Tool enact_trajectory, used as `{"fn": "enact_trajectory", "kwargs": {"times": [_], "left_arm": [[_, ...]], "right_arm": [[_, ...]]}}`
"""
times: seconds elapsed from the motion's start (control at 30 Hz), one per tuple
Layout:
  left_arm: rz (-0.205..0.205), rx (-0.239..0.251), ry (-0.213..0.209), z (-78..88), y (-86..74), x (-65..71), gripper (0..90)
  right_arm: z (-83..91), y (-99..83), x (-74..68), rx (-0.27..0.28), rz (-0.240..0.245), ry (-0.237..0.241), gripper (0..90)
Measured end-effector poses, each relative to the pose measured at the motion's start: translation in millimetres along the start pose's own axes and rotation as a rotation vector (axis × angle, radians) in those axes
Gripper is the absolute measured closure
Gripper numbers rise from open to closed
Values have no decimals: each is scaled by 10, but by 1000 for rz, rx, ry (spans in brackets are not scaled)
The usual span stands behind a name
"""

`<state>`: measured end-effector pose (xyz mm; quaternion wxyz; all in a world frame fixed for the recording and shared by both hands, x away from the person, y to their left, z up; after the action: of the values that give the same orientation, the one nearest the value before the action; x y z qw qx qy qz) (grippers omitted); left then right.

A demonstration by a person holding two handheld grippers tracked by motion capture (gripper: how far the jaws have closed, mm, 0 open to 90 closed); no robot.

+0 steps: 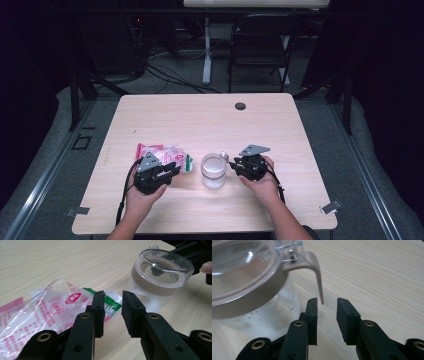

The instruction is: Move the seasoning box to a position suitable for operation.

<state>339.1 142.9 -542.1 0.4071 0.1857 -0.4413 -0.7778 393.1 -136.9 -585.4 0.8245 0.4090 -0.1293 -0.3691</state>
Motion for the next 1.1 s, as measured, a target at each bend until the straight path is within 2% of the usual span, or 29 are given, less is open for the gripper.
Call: {"fn": "enact_trajectory", "kwargs": {"times": [0.17,0.2,0.3,0.47,0.6,0.77,0.87,0.9,0.97,1.0,1.03,1.1], "left_arm": [[16,-1,15,62,-48,-42,724],[16,2,21,85,-58,-52,724],[25,7,35,126,-81,-77,724],[33,8,49,168,-111,-105,715],[32,9,52,165,-109,-105,712],[18,12,44,134,-84,-95,712],[-11,4,38,66,-56,-62,713],[-20,4,32,35,-36,-48,713],[-23,7,29,13,-20,-37,713],[-32,9,19,-30,19,-18,713],[-32,9,19,-30,19,-18,713],[-39,12,13,-78,57,-3,711]], "right_arm": [[-143,30,31,-19,5,11,713],[-202,37,23,-38,12,23,729],[-274,59,8,-46,26,25,767],[-349,84,-7,-67,43,38,841],[-351,85,2,-67,39,43,845],[-313,64,-33,-84,62,-23,863],[-283,35,-66,-83,43,-57,866],[-239,-5,-110,-82,23,-97,866],[-220,-20,-131,-84,14,-116,866],[-175,-60,-179,-76,1,-154,865],[-175,-60,-179,-76,1,-154,865],[-88,-121,-251,-83,-3,-207,859]]}}
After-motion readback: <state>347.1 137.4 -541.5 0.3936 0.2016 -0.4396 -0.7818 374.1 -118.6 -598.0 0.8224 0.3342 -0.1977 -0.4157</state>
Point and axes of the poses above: each handheld gripper's, and its own axes: z roughly backward along the jaws, y roughly out of its top, x roughly to its right, the point moved 5 cm from there along -z, roughly forward along the jaws, and after that the axes turned 5 degrees about y, right-handed, at the moved point
